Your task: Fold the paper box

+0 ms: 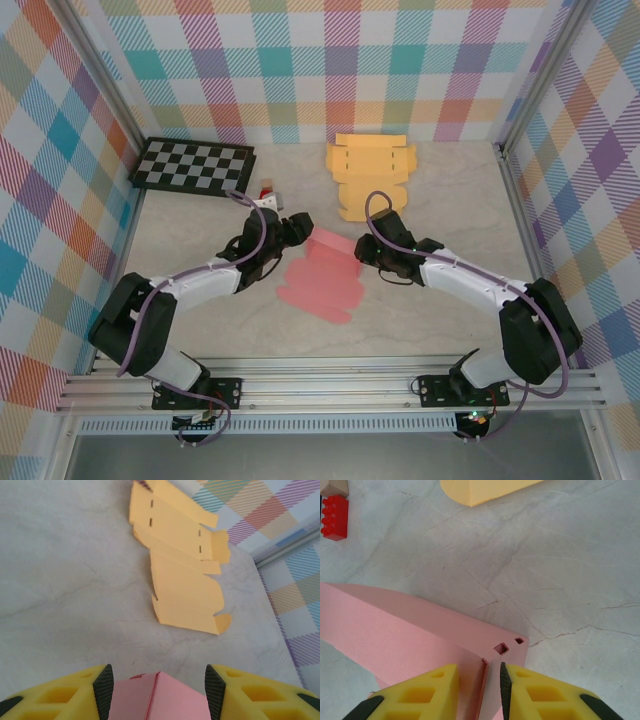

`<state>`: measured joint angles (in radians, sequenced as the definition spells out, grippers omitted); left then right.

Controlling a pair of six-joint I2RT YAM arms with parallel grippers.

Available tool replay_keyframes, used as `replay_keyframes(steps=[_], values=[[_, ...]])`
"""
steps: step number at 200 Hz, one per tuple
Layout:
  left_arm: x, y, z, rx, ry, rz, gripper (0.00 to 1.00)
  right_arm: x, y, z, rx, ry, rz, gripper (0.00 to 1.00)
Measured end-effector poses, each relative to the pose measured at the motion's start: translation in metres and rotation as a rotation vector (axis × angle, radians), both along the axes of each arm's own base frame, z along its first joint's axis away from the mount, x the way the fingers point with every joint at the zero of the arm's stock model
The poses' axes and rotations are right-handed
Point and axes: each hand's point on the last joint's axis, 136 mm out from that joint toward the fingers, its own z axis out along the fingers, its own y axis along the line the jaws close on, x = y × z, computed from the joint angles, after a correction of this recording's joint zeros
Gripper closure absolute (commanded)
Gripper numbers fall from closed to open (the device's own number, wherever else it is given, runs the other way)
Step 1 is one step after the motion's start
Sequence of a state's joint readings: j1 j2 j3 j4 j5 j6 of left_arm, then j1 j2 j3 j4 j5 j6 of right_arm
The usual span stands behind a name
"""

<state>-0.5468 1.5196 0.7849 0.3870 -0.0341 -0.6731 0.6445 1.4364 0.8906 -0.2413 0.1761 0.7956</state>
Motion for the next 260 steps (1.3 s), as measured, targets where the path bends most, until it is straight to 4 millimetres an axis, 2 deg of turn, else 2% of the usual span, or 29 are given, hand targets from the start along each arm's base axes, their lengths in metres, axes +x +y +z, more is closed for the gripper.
replay_keyframes(steps=[49,73,108,151,193,260], values=[[0.003,-0.006,-0.037,-0.111,0.194,0.084,0.52,0.0,0.002,0.0,-0.003,-0.002,0.005,0.71],[0.0,-0.011,-0.046,-0.157,0.246,0.105,0.59,0.001,0.004,0.0,-0.007,-0.004,0.008,0.73],[-0.003,-0.02,-0.042,-0.189,0.259,0.133,0.73,0.002,0.006,0.0,-0.017,-0.003,0.01,0.73],[-0.003,-0.02,-0.041,-0.192,0.249,0.175,0.87,0.005,0.006,-0.001,-0.031,-0.011,0.007,0.74],[0.005,-0.022,-0.041,-0.238,0.232,0.224,1.0,0.011,0.004,0.0,-0.045,-0.035,-0.009,0.75],[0.008,-0.023,-0.041,-0.256,0.215,0.262,1.0,0.009,0.005,0.0,-0.079,-0.061,-0.025,0.77]])
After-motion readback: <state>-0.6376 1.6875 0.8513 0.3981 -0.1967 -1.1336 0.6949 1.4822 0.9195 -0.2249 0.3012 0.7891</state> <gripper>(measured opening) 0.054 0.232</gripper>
